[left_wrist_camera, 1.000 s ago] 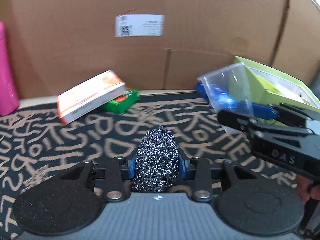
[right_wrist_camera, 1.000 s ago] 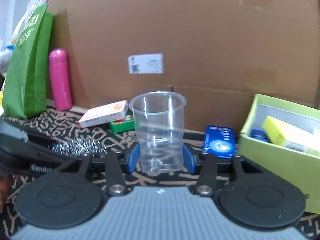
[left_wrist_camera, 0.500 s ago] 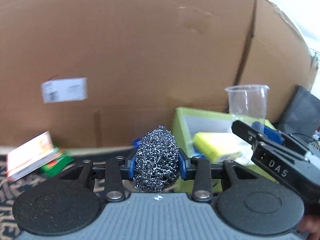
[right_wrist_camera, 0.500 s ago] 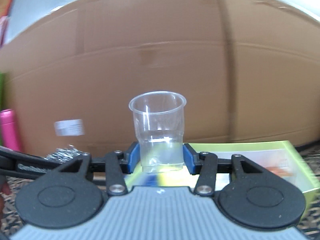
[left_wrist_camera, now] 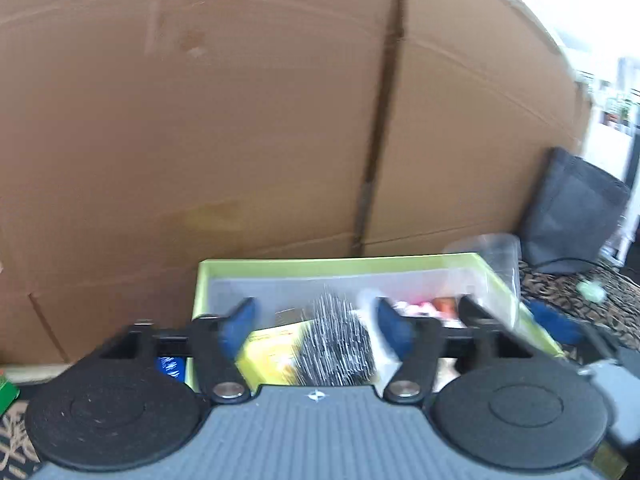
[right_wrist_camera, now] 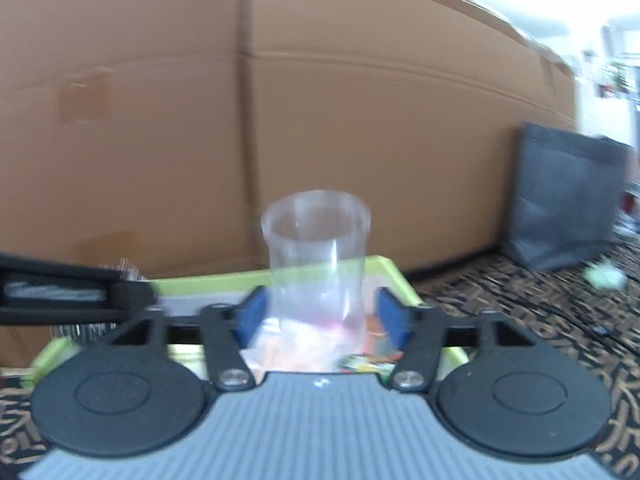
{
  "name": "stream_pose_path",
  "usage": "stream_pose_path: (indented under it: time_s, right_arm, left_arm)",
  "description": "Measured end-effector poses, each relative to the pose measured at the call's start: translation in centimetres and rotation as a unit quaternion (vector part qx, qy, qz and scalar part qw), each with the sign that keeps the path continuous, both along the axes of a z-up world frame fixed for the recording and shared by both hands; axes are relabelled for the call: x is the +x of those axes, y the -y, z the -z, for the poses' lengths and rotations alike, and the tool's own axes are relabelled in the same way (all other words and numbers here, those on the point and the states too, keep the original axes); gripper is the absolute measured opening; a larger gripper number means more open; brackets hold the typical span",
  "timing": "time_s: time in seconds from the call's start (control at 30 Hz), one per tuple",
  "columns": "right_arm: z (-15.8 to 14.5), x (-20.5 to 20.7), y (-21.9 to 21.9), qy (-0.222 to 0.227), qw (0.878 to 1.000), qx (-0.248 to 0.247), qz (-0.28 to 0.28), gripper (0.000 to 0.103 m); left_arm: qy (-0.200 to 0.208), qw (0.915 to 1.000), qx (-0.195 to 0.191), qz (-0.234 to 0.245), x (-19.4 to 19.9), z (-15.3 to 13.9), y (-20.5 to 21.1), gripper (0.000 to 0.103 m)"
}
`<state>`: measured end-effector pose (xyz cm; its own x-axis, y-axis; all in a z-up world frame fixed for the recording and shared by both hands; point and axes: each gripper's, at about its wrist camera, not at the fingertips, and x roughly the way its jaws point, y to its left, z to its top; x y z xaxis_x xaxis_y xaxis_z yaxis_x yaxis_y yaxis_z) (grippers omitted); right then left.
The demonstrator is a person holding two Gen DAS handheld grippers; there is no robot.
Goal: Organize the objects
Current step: 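Carry the scrubber and plastic cup into the lime-green box and release both, then move both grippers back toward the remaining boxes on the mat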
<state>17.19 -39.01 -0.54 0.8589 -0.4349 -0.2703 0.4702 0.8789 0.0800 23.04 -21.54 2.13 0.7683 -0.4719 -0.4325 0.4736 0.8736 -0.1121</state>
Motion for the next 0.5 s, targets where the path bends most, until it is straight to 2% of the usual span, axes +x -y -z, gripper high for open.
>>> stream_pose_path:
  time_s: [0.03, 0.1, 0.2, 0.5]
  right_arm:
    - [0.1, -0.1, 0.4, 0.007, 1.000, 0.004, 0.017, 0.091]
    - [-0.2, -0.6, 0.9, 0.026, 0.999, 0.011, 0.031, 0.091]
    - [-0.5, -1.9, 0.9, 0.045, 0.999, 0.008, 0.019, 0.095]
    - [-0.9, -0.6, -2.3, 0.035, 0.998, -0.046, -0.029, 0.097]
  left_arm:
    - [-0.005, 0.9999, -0.014, -0.005, 0.0, 0.1, -0.6, 0.087]
    - [-0.023, 0.9988, -0.042, -0.013, 0.2, 0.4, -2.2, 0.087]
    - [-0.038, 0.9970, -0.059, -0.035, 0.1, 0.6, -4.1, 0.090]
    - [-0.023, 0.9963, -0.040, -0.073, -1.6, 2.0, -8.2, 0.091]
